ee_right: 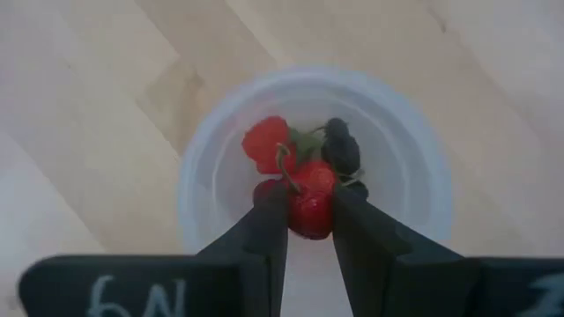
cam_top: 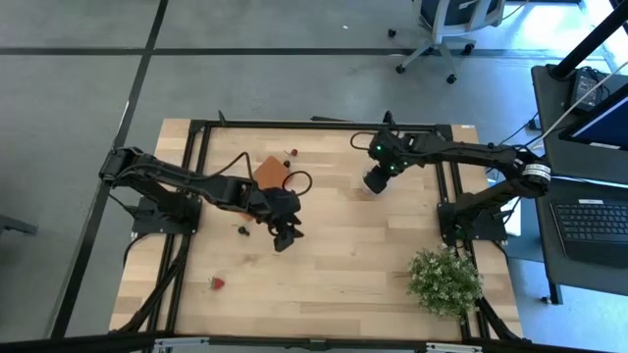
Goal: Pick and placing Produce into tupperware
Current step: Put the bottom red cherry into the transparent container
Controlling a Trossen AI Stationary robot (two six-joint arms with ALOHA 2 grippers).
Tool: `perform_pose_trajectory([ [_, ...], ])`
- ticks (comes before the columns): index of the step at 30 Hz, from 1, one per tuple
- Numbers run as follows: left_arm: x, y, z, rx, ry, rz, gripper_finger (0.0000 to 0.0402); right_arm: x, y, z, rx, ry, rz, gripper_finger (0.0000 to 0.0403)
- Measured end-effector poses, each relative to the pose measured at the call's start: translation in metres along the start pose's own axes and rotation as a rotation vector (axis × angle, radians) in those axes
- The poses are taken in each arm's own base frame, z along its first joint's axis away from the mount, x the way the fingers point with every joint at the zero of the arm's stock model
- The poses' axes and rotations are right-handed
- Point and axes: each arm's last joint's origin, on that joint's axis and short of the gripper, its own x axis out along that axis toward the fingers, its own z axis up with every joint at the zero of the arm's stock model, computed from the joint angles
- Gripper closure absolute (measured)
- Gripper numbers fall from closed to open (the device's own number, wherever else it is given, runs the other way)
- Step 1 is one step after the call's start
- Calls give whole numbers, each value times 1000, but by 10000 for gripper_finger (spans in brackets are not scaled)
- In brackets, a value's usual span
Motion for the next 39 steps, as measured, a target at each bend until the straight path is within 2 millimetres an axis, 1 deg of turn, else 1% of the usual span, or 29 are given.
perform_pose_trajectory([
  [3, 0, -2, -1, 6, 3, -4, 203, 7, -2, -5, 0, 2, -2, 317],
  [6, 0, -2, -1, 5, 3, -4, 203, 9, -2, -6, 0, -3, -1, 317],
  [39, 0, -1, -3, 5, 18, 8, 203, 9, -1, -4, -4, -25, 7, 317],
])
